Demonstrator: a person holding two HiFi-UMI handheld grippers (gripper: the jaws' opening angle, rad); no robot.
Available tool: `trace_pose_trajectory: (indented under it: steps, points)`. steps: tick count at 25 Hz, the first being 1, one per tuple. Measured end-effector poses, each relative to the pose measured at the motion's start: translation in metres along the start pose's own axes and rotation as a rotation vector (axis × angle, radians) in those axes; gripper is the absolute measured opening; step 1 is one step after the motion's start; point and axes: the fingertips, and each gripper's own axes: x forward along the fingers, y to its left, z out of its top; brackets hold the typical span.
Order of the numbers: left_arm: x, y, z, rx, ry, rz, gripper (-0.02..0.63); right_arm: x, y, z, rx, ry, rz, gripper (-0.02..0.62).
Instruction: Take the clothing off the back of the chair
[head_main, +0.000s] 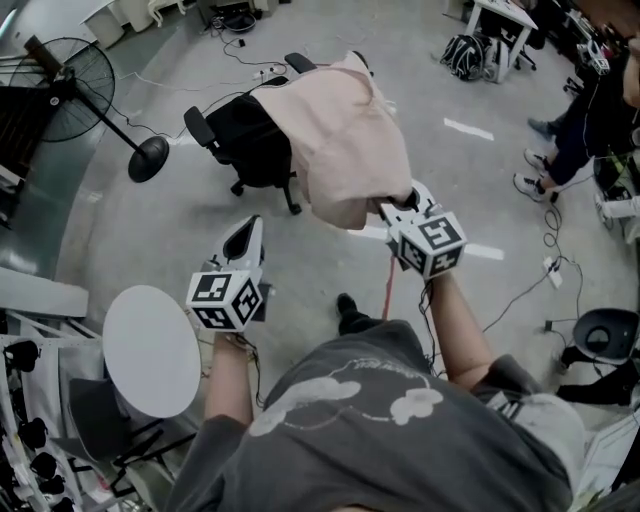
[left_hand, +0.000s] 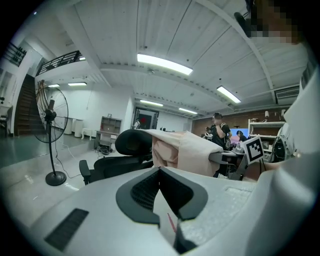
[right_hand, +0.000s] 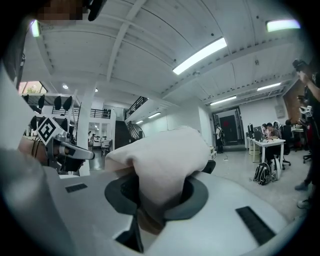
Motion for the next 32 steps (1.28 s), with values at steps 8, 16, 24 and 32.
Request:
trace_pose_trajectory:
  steps: [8, 16, 24, 32]
  points:
    - [-0.073, -0.015, -0.016, 0.000, -0.040, -0.007, 0.000, -0.051, 0.059, -0.009, -0.021, -0.004, -0.015, 0.069]
    - [-0.145, -0.034, -0.038, -0.015, -0.060, 0.009, 0.000, -0.106, 0.099, -0.010, -0.016, -0.041, -0.046, 0.066]
    - [-0.201, -0.058, -0.060, -0.031, -0.061, -0.010, 0.000, -0.167, 0.136, -0.002, -0.005, -0.087, -0.072, 0.064]
    - [-0.227, -0.086, -0.076, -0.044, -0.061, -0.039, 0.000, -0.216, 0.157, -0.016, -0.004, -0.071, -0.080, 0.064]
